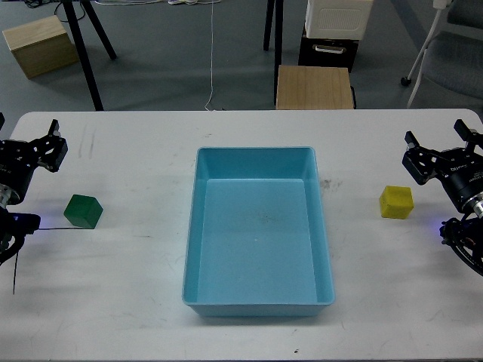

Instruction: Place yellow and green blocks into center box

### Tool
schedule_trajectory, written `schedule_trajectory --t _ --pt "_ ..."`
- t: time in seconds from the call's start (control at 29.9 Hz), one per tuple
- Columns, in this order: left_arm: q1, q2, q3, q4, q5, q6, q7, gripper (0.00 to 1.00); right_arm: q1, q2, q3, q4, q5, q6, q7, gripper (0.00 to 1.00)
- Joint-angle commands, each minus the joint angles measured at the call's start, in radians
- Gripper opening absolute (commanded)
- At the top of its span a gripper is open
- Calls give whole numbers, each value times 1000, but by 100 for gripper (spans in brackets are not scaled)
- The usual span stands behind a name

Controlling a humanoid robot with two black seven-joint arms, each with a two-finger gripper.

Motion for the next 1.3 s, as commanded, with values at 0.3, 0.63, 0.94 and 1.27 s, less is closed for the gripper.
schedule_trajectory --t 0.3,0.63,0.94,1.27 --pt "-5 7 -2 -4 8 0 -64 100 -3 0 1 -1 0 0 0 100" --pt "-7 5 -2 -5 11 0 -66 100 -5 -28 -4 -3 -8 0 0 100" --pt "-8 7 9 -5 23 0 -64 100 -5 -39 -3 0 -64 0 -5 100" --pt "-11 48 9 -2 183 33 -72 100 28 -229 -4 42 -227 -44 -54 100"
